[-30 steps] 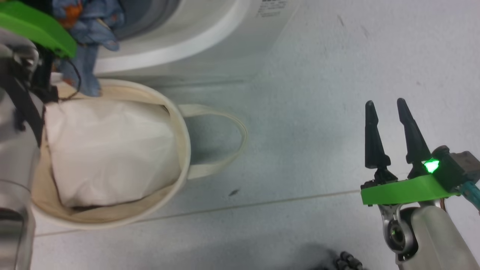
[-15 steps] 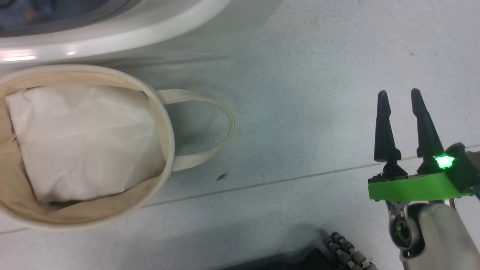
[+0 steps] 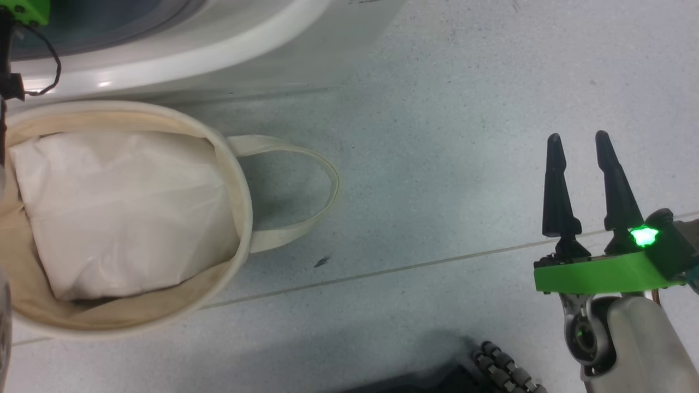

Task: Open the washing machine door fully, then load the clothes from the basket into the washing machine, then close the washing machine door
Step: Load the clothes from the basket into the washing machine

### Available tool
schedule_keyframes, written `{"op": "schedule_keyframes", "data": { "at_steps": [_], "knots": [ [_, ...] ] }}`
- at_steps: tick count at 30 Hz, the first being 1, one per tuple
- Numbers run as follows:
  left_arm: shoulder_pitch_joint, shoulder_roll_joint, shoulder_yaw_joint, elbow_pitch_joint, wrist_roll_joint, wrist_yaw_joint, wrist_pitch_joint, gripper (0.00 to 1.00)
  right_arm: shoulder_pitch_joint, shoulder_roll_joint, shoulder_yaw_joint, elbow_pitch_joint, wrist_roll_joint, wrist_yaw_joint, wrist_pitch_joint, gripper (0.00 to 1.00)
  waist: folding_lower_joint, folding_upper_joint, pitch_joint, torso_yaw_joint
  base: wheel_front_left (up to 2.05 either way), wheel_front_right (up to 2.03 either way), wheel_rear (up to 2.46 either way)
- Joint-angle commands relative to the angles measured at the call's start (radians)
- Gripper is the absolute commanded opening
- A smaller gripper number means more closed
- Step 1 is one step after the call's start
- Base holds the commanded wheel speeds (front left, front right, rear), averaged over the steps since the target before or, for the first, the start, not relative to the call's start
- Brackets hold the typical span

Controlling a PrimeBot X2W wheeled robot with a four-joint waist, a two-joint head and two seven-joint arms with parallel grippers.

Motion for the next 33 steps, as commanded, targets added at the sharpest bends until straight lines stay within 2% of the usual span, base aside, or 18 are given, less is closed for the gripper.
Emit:
{"op": "schedule_keyframes", "data": {
  "at_steps": [1, 10, 15, 20, 30, 33],
  "knots": [
    [-0.042, 0.041, 0.004, -0.012, 0.002, 0.003, 0.008, 1.0, 0.024, 0.003, 0.021, -0.024, -0.005, 0.0, -0.005, 1.0, 0.0001, 0.0, -0.001, -0.001, 0.0, 0.0, 0.0],
    [-0.055, 0.029, -0.035, 0.054, 0.014, 0.025, 0.229, 1.0, 0.017, 0.002, 0.029, -0.014, 0.003, 0.0, -0.005, 1.0, 0.0001, 0.0, -0.033, 0.001, 0.0, 0.0, 0.0],
    [-0.046, 0.02, -0.046, 0.055, 0.015, 0.03, 0.147, 1.0, 0.008, -0.003, 0.042, -0.002, 0.009, 0.0, -0.005, 1.0, 0.0001, 0.0, -0.07, 0.004, 0.0, 0.0, 0.0],
    [0.011, -0.01, -0.051, 0.045, 0.01, 0.026, -0.015, 1.0, 0.008, -0.011, 0.049, 0.018, 0.021, 0.0, -0.005, 1.0, 0.0001, 0.0, -0.127, 0.022, 0.0, 0.0, 0.0],
    [0.172, -0.065, -0.059, 0.037, -0.014, -0.001, -0.06, 1.0, -0.005, -0.045, 0.086, 0.067, 0.047, 0.0, -0.005, 1.0, 0.0001, 0.0, -0.231, 0.086, 0.0, 0.0, 0.0],
    [0.224, -0.078, -0.035, -0.027, -0.038, -0.005, -0.062, 1.0, -0.002, -0.055, 0.094, 0.085, 0.056, 0.0, -0.005, 1.0, 0.0001, 0.0, -0.26, 0.112, 0.0, 0.0, 0.0]
  ]
}}
